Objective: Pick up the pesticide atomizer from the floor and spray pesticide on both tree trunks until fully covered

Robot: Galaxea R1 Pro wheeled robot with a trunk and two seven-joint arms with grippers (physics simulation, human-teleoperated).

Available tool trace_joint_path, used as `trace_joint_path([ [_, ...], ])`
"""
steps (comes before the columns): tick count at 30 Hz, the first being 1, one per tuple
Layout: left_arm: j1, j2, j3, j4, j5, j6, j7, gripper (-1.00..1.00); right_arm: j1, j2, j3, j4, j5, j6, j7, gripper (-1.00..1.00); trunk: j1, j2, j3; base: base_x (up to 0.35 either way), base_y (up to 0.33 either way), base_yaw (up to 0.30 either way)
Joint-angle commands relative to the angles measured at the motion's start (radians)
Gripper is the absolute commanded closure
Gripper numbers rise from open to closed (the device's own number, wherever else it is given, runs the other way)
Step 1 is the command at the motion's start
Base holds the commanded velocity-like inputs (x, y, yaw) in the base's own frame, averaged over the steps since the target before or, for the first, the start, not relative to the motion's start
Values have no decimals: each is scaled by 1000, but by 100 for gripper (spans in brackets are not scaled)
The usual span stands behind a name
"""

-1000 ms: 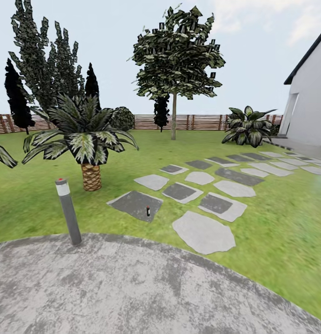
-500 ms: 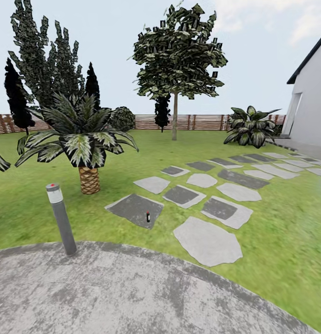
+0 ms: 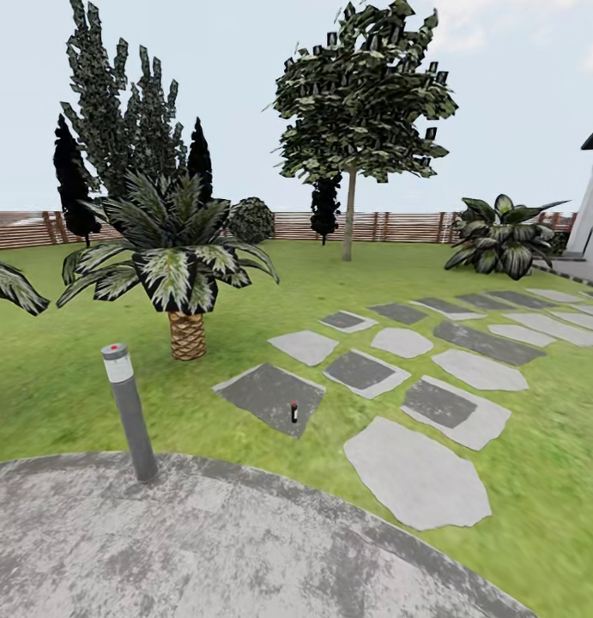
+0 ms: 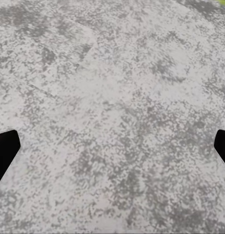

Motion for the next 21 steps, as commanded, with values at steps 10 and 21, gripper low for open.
trace_joint_path([
  [10,-1,0,-2,1,7,-3,1,-100,0,0,0,1,0,-3,-2,-100,1,0,-1,350,11,19],
  [21,-1,0,-2,2,7,-3,1,-100,0,0,0,1,0,-3,-2,-100,1,0,3,349,118,-230],
])
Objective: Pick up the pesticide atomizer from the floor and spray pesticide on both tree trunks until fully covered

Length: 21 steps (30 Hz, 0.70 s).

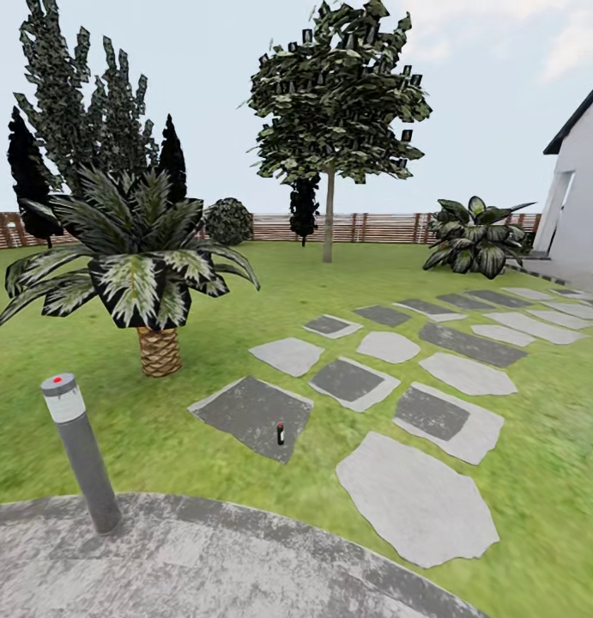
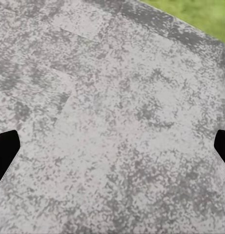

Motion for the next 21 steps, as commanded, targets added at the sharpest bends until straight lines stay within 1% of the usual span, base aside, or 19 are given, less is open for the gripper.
trace_joint_path([
  [1,0,0,-2,1,7,-3,1,-100,-1,0,0,1,0,-3,-2,-100,1,-1,-1,340,168,-50],
  [11,0,0,-2,2,7,-2,1,-100,-1,0,0,1,-1,-3,-2,-100,1,-1,-1,335,180,-15],
  [21,0,0,-2,2,7,-2,1,-100,-1,1,0,1,-1,-3,-2,-100,1,-1,4,334,188,-156],
])
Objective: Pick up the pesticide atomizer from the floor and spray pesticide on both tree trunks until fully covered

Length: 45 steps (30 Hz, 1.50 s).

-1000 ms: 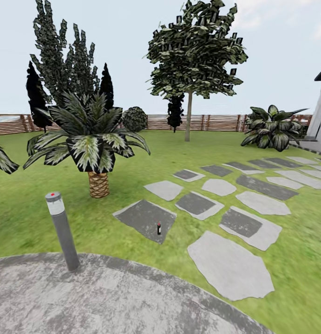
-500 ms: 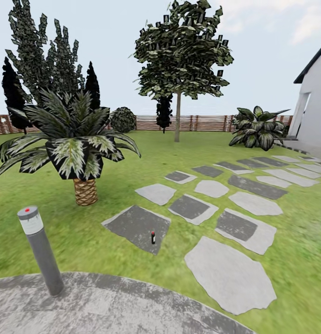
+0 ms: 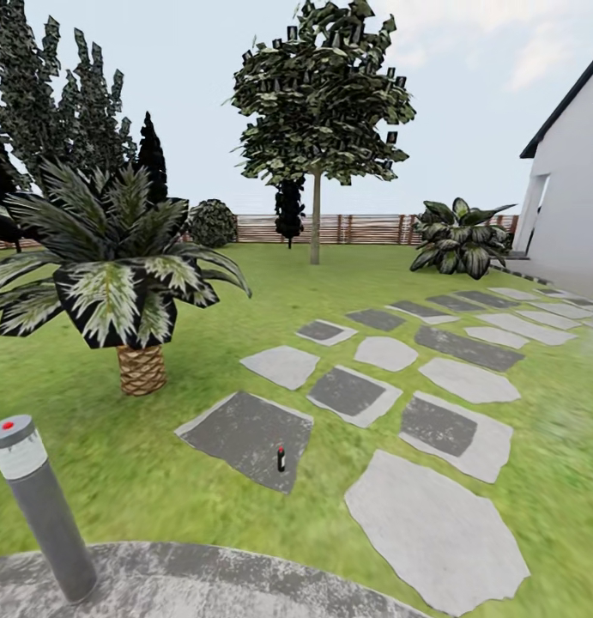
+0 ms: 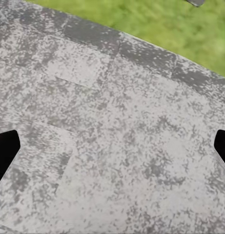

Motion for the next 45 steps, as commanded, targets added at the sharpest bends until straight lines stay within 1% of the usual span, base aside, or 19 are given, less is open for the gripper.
trace_joint_path([
  [1,-1,0,-2,1,7,-3,1,-100,-1,0,0,1,0,-3,-3,-100,1,-1,-1,333,192,-62],
  [15,-1,0,-2,1,7,-3,1,-100,-1,1,0,1,0,-3,-3,-100,1,-1,-12,333,193,-127],
  [30,-1,0,-2,1,7,-3,1,-100,-1,1,0,1,0,-3,-3,-100,1,-1,-29,333,181,-236],
  [45,-1,0,-3,1,6,-4,1,-100,-1,4,1,1,0,-3,-3,-100,1,-1,-47,347,44,-243],
])
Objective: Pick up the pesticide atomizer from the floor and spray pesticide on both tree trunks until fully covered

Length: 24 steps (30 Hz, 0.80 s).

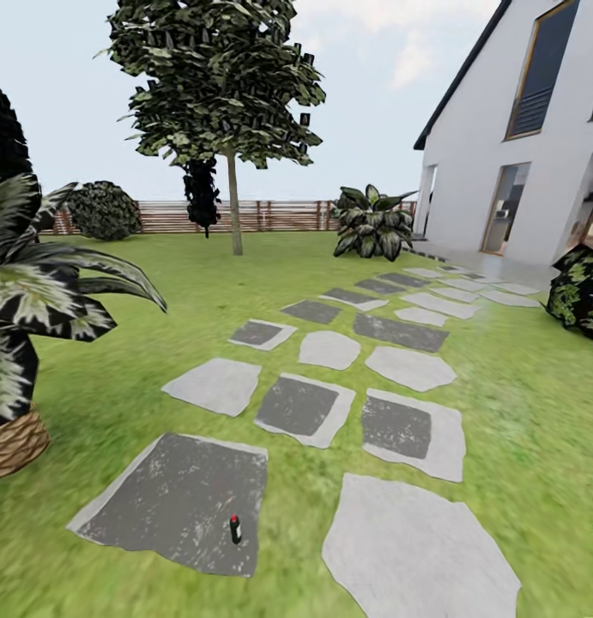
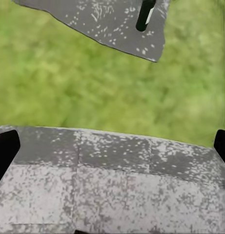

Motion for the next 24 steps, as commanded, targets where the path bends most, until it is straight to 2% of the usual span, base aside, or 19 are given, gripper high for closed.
trace_joint_path([
  [1,0,0,-1,0,6,-2,1,-100,-1,0,0,1,0,-3,-2,-100,1,0,-2,350,3,-243],
  [6,0,0,-1,0,6,-2,1,-100,-1,1,0,1,0,-3,-2,-100,1,0,-8,350,1,-220],
  [11,0,0,0,0,6,-2,1,-100,-1,2,0,1,0,-3,-2,-100,1,0,-11,346,71,-82],
  [18,0,0,0,0,6,-2,1,-100,-1,2,0,1,0,-3,-2,-100,1,0,-15,316,188,-23],
  [24,0,0,-1,0,6,-2,1,-100,-1,3,0,1,0,-3,-2,-100,1,0,-18,305,185,-175],
])
